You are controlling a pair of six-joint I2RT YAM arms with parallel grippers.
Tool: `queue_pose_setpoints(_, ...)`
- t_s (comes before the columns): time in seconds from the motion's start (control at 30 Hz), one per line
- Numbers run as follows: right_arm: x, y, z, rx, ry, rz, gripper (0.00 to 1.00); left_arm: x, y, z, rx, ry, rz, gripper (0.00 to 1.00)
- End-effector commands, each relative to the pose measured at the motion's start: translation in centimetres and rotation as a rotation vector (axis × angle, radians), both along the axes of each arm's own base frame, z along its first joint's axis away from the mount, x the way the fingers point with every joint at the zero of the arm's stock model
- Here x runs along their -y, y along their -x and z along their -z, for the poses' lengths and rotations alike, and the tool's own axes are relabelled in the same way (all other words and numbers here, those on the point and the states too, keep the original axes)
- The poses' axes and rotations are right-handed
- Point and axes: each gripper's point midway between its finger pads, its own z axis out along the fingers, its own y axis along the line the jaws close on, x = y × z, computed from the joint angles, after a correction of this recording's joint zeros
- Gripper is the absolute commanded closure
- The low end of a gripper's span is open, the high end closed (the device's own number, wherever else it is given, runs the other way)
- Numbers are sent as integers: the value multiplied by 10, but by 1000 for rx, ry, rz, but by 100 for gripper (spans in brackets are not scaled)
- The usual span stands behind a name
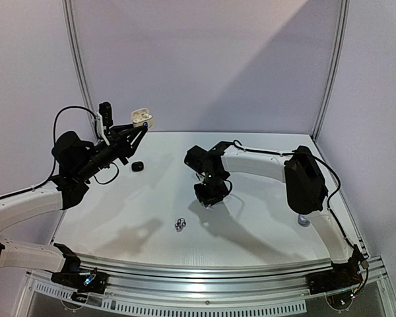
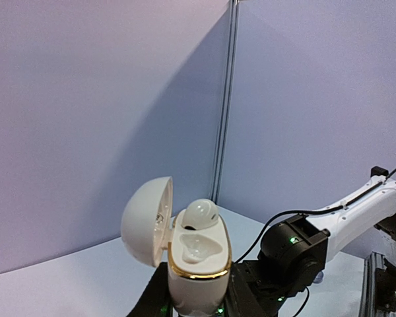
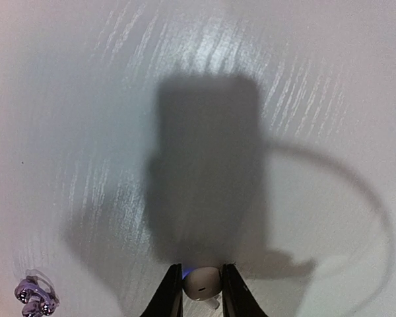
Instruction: Insert the wireless bluetooth earbuds into the charging case
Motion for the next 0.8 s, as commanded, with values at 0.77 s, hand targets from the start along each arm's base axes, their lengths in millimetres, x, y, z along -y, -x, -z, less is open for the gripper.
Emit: queue_pose_setpoints(0.77, -83, -23, -426, 951, -995, -163, 100, -6, -6, -25, 121, 7, -59, 100)
